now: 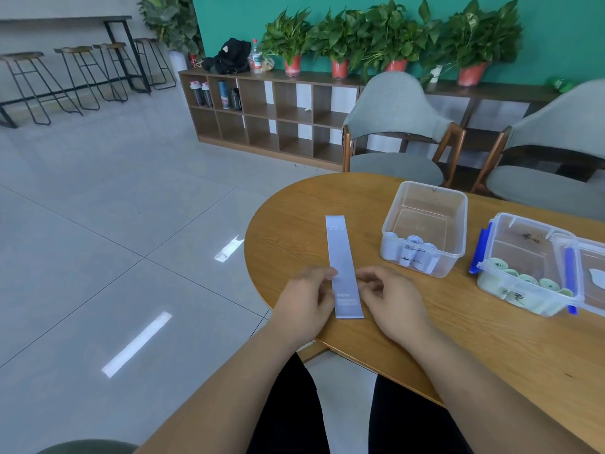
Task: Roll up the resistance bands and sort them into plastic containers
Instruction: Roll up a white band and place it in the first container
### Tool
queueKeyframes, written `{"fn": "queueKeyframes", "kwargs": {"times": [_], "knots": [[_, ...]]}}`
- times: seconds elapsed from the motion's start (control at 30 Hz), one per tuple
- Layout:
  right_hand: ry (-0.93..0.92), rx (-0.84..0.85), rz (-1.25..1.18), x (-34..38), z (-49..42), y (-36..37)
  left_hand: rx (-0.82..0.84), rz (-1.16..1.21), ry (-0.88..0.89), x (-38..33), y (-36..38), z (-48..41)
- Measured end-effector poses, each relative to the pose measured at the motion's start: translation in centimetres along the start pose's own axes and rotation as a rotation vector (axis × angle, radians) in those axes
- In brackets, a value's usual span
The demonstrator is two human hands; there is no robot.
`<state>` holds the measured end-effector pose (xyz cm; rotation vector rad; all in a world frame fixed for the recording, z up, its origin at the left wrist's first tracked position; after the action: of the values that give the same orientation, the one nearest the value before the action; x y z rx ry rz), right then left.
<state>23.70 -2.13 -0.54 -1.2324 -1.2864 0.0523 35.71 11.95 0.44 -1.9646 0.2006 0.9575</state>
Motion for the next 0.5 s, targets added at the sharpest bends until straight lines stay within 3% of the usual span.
{"fn": "queueKeyframes", "kwargs": {"times": [0.1, 0.2, 0.5], "knots": [[-0.132, 0.04, -0.025, 0.2, 2.0, -0.1, 0.033, 0.088, 0.104, -0.1, 0.3, 1.3], [-0.239, 0.084, 0.018, 0.5, 2.9, 0.1, -0.001, 0.15, 0.101, 0.2, 0.3, 1.9], [-0.336, 0.113, 0.084, 1.4, 3.2, 0.5, -0.001, 0.137, 0.164, 0.3, 0.5, 2.1]]}}
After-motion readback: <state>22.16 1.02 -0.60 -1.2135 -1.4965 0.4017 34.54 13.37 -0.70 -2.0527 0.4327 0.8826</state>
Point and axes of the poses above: each hand's wrist, its own z-axis away from the middle knuckle, its own y-axis out of the palm, x = y × z, the point moved 8 cm from there along -z, towards the middle knuckle, and after that the axes turned 3 degrees about z, right-handed, at the moved point
